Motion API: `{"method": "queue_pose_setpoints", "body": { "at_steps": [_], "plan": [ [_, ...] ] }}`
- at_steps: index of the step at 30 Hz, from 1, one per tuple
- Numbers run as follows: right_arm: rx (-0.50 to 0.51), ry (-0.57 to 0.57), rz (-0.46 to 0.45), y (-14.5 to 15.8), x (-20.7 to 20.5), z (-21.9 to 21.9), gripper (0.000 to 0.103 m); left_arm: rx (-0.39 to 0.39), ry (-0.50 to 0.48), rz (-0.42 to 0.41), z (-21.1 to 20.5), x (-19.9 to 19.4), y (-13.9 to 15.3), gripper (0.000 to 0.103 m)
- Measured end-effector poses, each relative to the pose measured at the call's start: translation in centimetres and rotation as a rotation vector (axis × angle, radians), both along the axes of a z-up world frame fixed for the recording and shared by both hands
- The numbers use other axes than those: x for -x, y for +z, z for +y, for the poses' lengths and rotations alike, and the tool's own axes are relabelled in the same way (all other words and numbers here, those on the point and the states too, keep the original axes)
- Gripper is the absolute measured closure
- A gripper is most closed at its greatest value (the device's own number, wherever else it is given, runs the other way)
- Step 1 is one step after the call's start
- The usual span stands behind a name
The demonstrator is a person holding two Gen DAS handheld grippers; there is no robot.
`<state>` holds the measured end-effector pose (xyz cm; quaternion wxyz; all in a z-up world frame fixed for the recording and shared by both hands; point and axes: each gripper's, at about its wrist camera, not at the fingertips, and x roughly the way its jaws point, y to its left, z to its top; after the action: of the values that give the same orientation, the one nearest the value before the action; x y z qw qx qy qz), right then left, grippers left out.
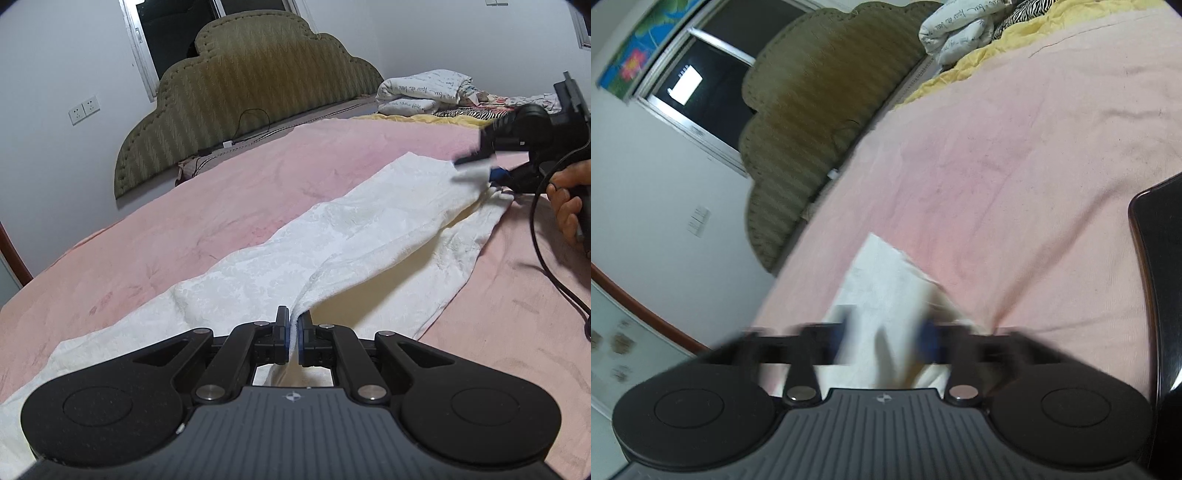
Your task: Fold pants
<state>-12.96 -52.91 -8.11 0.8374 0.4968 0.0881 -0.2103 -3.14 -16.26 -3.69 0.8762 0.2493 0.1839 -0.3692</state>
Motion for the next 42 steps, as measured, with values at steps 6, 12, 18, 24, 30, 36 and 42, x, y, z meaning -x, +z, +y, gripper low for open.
{"method": "queue_pose_setpoints", "body": {
  "at_steps": [6, 12, 18, 24, 30, 36, 42],
  "plan": [
    [0.142, -0.019, 0.038, 2.6, 2.6, 2.3, 0.097, 0.007, -0.085, -0.006, 1.6, 1.2, 1.0, 0.095],
    [0.171, -0.005, 0.185, 2.7, 2.0, 2.2, 0.092, -0.066, -0.157, -0.021, 1.8, 2.0, -0.1, 0.094],
    [0.471, -0.179, 0.306, 5.7, 1.8, 5.9, 0.078, -0.159, -0.145, -0.037, 1.4, 1.9, -2.0, 0.084],
    [0.623, 0.224, 0.257, 7.4, -4.5, 9.3, 0.044, -0.019, -0.248, 0.023, 2.7, 2.4, 1.3, 0.059],
    [0.633, 0.313, 0.505, 3.6, -12.4, 7.9, 0.044, 0.058, -0.144, 0.039, 3.7, 0.3, 2.4, 0.036],
    [0.633, 0.238, 0.366, 5.5, -10.0, 10.3, 0.042, 0.052, 0.042, 0.152, 6.2, -3.6, 1.7, 0.036],
    [0.701, 0.620, 0.204, 6.1, -12.6, 20.7, 0.042, 0.084, 0.142, 0.088, 8.6, -3.1, 2.9, 0.036]
  ]
}}
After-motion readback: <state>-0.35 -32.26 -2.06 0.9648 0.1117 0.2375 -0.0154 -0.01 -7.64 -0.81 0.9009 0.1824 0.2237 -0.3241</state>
